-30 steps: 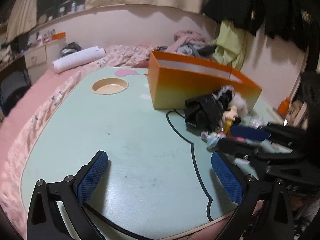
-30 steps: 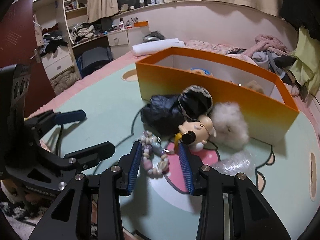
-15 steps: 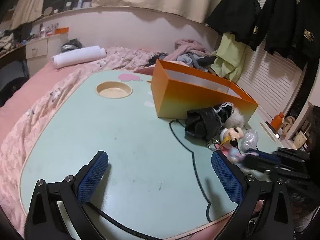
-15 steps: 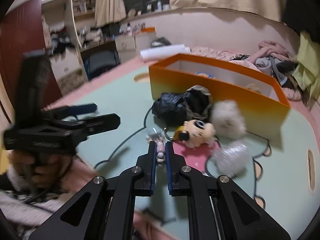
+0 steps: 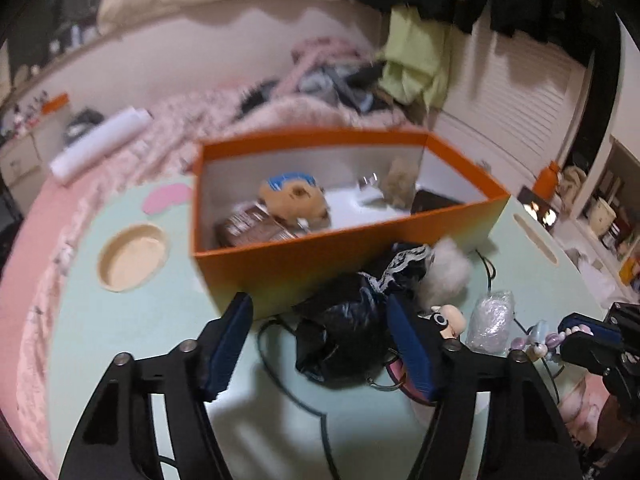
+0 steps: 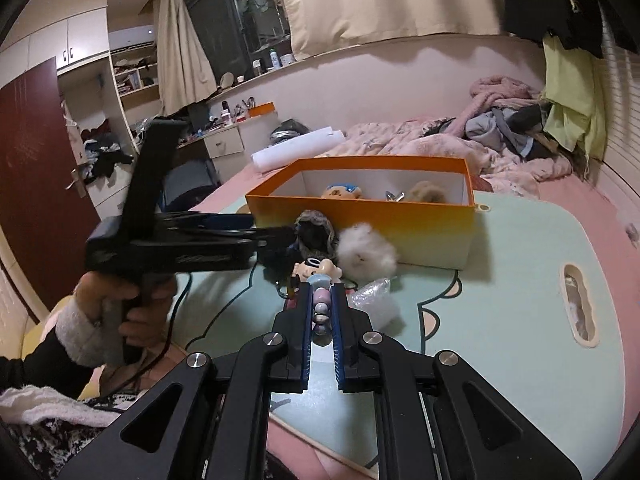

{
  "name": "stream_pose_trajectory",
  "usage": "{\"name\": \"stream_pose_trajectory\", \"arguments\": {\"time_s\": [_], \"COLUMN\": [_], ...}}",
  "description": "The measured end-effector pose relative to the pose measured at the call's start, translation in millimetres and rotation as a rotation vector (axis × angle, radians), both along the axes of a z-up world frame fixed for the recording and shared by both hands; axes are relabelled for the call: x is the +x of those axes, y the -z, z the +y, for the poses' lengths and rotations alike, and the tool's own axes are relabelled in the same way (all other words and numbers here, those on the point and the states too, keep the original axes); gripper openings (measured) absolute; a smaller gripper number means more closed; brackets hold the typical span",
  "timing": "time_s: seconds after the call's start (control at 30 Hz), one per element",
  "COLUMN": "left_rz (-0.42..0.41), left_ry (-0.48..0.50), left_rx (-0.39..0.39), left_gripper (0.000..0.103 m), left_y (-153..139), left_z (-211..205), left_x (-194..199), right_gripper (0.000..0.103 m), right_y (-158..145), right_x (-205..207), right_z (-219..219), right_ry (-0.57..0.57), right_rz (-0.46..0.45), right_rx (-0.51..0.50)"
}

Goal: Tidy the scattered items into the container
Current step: 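Carry the beaded keychain into the orange box and release it, right gripper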

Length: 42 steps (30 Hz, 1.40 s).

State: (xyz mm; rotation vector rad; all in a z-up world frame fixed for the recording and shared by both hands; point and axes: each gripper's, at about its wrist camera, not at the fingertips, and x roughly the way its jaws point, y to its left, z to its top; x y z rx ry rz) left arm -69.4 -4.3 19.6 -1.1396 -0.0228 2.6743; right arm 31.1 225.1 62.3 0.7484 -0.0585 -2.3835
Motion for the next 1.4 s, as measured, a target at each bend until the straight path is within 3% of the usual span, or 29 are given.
{"name": "stream_pose_trajectory", "arguments": {"time_s": [0.03, 0.1, 0.2, 0.43, 0.6, 0.87, 1.13, 1.23, 1.3, 1.4], "left_rz": [-0.021, -0.033, -0.021, 0.079, 0.173, 0.234, 0.171, 0.108, 0.081, 0.105], "left_ry": [0.025, 0.047, 0.043, -0.011, -0.044, -0.029, -0.055, -0.067, -0.092, -0.1], "left_rx": [0.037, 0.091, 0.101, 0.189, 0.18, 0.126, 0.096, 0.079, 0.078, 0.099], "left_gripper": [0.057, 0.033, 0.023, 0.021, 0.021, 0.021, 0.021, 0.032, 0.051, 0.071], "left_y": [3, 3, 1, -28, -63, -105, -105, -89, -79, -74], "left_z": [-1, -5, -13, -51, -63, -44, -23, -19, -20, -26], "left_x": [-2, -3, 4, 40, 52, 17, -40, -62, -67, -59], "right_gripper": [0.009, 0.009, 0.009, 0.009, 0.01, 0.01, 0.01, 0.01, 0.011, 0.03], "right_y": [1, 3, 4, -1, -19, -62, -75, -64, -52, -43], "right_x": [-2, -6, -6, -6, -11, -43, -104, -126, -140, -149], "right_z": [1, 3, 6, 19, 29, 17, -1, -6, -8, -3], "right_ry": [0.002, 0.005, 0.011, 0.06, 0.092, 0.135, 0.185, 0.214, 0.212, 0.237], "right_rz": [-0.004, -0.015, -0.02, -0.016, 0.019, 0.106, 0.073, 0.027, -0.031, -0.086], "right_rx": [0.0, -0.005, -0.01, -0.036, -0.054, -0.03, -0.034, -0.047, -0.05, -0.071]}}
